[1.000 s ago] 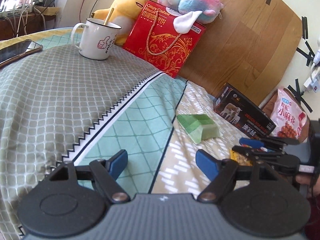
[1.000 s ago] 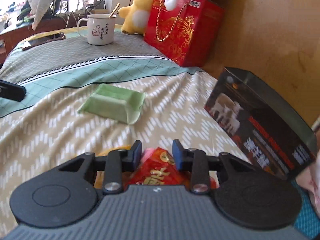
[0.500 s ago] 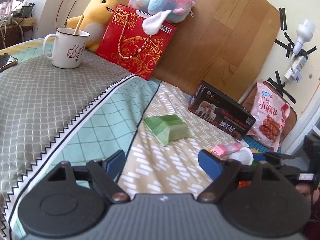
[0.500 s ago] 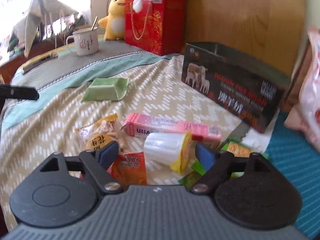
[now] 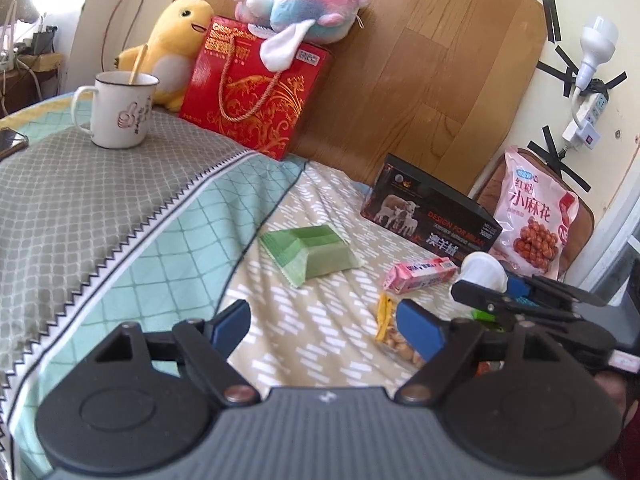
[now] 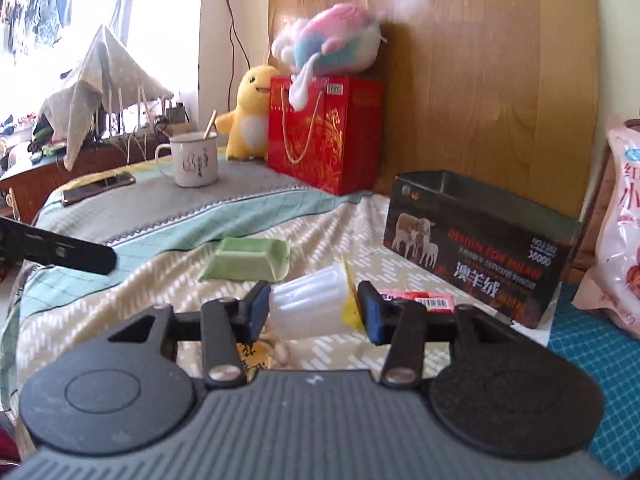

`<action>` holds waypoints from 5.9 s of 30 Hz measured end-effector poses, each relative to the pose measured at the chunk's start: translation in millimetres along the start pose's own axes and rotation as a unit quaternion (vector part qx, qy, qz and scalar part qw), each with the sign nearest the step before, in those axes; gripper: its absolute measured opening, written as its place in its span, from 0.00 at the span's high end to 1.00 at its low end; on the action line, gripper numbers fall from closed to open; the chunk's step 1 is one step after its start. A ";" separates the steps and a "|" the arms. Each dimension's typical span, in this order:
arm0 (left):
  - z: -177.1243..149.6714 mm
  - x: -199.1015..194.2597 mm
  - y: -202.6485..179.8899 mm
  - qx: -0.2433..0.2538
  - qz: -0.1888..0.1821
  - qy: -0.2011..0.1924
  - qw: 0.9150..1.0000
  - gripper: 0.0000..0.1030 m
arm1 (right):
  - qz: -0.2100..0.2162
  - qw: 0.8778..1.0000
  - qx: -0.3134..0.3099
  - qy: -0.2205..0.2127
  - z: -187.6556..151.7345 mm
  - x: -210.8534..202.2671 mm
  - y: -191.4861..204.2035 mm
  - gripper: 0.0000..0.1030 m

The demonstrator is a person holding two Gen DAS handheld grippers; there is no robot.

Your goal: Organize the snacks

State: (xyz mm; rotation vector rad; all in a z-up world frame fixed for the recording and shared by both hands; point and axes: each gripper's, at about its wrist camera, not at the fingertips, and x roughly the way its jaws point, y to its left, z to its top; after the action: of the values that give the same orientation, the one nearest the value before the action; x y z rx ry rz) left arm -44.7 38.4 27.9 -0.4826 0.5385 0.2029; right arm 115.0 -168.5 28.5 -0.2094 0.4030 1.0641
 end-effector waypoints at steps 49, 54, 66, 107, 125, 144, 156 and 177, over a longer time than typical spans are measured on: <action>19.1 68.5 -5.2 0.050 -0.202 0.105 0.972 0.34 | -0.197 0.976 0.055 0.078 -55.6 -39.4 12.4 0.28; 26.0 68.1 0.6 0.041 -0.201 0.103 0.973 0.34 | -0.165 0.981 0.102 0.030 -39.4 -60.1 5.1 0.29; 20.8 95.8 -24.4 0.080 -0.207 0.140 0.965 0.55 | -0.051 0.990 0.080 0.101 -19.1 16.5 39.0 0.61; 83.5 92.0 -5.4 0.135 -0.051 -0.015 0.989 0.30 | -0.111 0.954 0.273 0.057 -13.0 9.5 -110.6 0.49; 61.4 64.6 32.5 0.046 -0.117 -0.009 0.992 0.31 | -0.101 0.983 0.145 0.046 2.6 -16.7 -14.7 0.33; 29.4 55.6 25.5 0.055 -0.159 -0.042 0.985 0.29 | -0.096 0.986 0.101 0.091 -23.3 17.2 38.7 0.28; 31.3 63.2 28.2 0.045 -0.137 -0.027 0.989 0.29 | -0.074 0.987 0.139 0.034 -27.4 -18.5 71.4 0.29; 31.1 60.4 33.0 0.034 -0.158 -0.031 0.986 0.29 | -0.070 0.985 0.132 0.082 -8.5 31.4 51.2 0.85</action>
State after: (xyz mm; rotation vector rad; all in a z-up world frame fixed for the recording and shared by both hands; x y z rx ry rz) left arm 9.8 86.0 6.1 -0.4877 0.3990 -0.1037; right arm 81.3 -122.0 9.0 -0.0882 0.6628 0.8479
